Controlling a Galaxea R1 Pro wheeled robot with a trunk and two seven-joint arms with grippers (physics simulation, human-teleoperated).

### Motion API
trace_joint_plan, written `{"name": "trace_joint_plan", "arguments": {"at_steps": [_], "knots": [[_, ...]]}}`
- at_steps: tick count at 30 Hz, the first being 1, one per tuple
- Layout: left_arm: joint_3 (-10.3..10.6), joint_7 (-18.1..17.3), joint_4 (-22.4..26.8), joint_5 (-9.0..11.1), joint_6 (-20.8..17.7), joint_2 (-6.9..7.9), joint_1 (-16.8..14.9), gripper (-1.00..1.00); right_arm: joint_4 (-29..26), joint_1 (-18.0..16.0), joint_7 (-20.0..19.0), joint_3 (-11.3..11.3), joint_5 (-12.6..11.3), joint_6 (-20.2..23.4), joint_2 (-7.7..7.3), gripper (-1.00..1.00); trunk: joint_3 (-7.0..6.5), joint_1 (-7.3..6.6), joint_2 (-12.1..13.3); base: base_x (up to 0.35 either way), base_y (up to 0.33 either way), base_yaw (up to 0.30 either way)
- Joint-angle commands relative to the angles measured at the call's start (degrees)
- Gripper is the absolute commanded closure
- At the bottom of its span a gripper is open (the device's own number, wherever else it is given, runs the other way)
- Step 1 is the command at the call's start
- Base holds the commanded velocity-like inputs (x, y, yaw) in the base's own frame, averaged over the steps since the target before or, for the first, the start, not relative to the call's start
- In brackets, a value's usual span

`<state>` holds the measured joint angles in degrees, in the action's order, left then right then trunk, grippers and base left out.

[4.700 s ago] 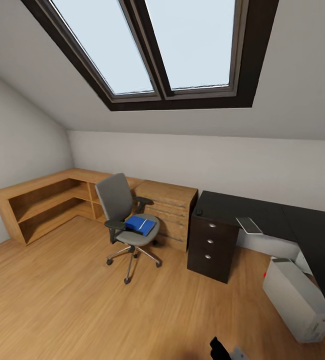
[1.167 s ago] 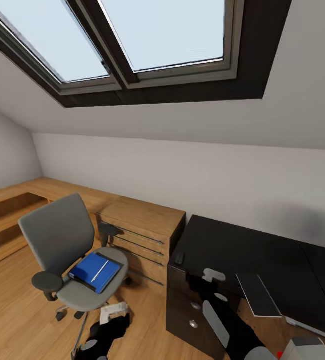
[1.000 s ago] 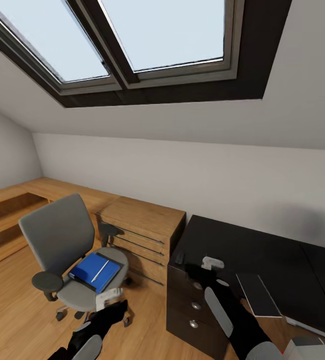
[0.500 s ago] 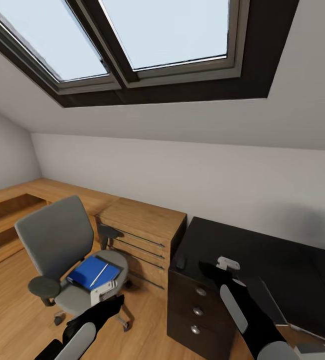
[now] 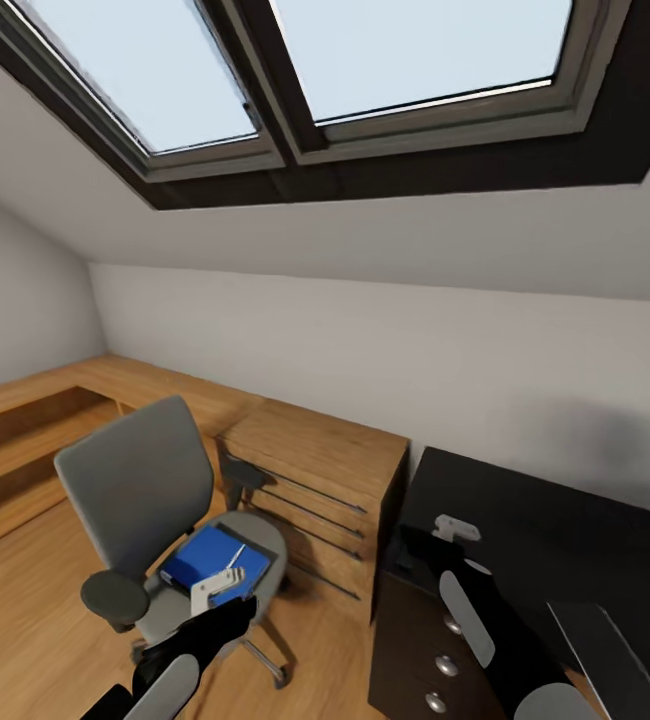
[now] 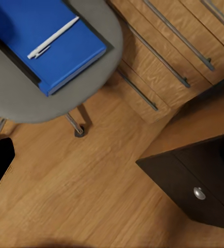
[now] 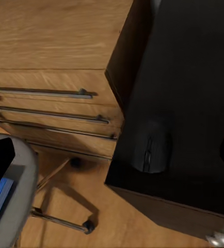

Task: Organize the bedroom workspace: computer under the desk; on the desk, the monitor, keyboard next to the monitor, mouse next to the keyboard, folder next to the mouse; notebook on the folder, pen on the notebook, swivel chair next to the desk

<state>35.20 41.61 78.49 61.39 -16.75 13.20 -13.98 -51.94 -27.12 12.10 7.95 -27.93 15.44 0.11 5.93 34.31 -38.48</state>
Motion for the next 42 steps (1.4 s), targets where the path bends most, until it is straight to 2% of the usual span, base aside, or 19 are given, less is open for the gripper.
{"name": "trace_joint_plan", "arguments": {"at_steps": [1, 7, 11, 14, 16, 17, 21, 33, 38, 42], "knots": [[0.28, 0.39, 0.08, 0.22, -0.09, 0.03, -0.09, -1.0, 0.0, -0.04, 0.48, 0.14, -0.48, 0.19, -0.02, -1.0, 0.13, 0.04, -0.09, 0.187, 0.143, 0.075], [1.07, 0.4, 0.08, 0.16, -0.07, 0.05, -0.09, -1.0, 0.59, -0.04, 0.52, 0.14, -0.15, 0.15, -0.08, -1.0, 0.19, 0.04, -0.09, 0.182, 0.128, 0.035], [1.35, 0.4, 0.08, 0.14, -0.05, 0.01, -0.09, -1.0, 1.1, -0.04, 0.54, 0.15, 1.05, 0.13, -0.07, -1.0, 0.2, 0.04, -0.09, 0.241, 0.142, 0.009], [1.49, 0.35, 0.12, 0.15, -0.04, 0.0, -0.09, -1.0, 1.97, -0.04, 0.61, 0.32, 3.92, 0.12, 0.02, -1.0, 0.2, 0.04, -0.09, 0.201, 0.083, 0.003], [1.6, 0.34, 0.14, 0.15, -0.04, -0.01, -0.09, -1.0, 2.18, -0.04, 0.67, 0.35, 5.0, 0.12, 0.07, -1.0, 0.2, 0.04, -0.09, 0.099, 0.04, 0.002], [2.41, 0.38, 0.22, 0.14, -0.04, 0.04, -0.09, -1.0, 2.49, -0.04, 0.83, 0.39, 6.55, 0.13, 0.07, -1.0, 0.2, 0.04, -0.09, 0.023, 0.009, 0.0], [3.03, 0.4, 0.44, 0.14, -0.04, 0.01, -0.09, -1.0, 2.64, -0.04, 1.04, 0.46, 7.07, 0.24, 0.06, -1.0, 0.2, 0.04, -0.09, 0.012, 0.005, 0.0], [3.03, 0.48, 2.09, 0.14, -0.04, 0.13, -0.09, -1.0, 2.65, -0.04, 1.1, 0.4, 7.22, 0.16, 0.0, -1.0, 0.2, 0.04, -0.09, 0.0, 0.0, 0.0], [3.03, 0.49, 2.31, 0.14, -0.04, 0.15, -0.09, -1.0, 3.66, -0.04, 3.76, 0.4, 7.26, 0.13, 0.08, -1.0, 0.2, 0.04, -0.09, 0.0, 0.0, 0.0], [3.03, 0.49, 2.37, 0.14, -0.04, 0.15, -0.09, -1.0, 4.5, -0.04, 7.93, 0.45, 7.27, 0.08, 0.18, -1.0, 0.2, 0.04, -0.09, 0.0, 0.0, 0.0]]}}
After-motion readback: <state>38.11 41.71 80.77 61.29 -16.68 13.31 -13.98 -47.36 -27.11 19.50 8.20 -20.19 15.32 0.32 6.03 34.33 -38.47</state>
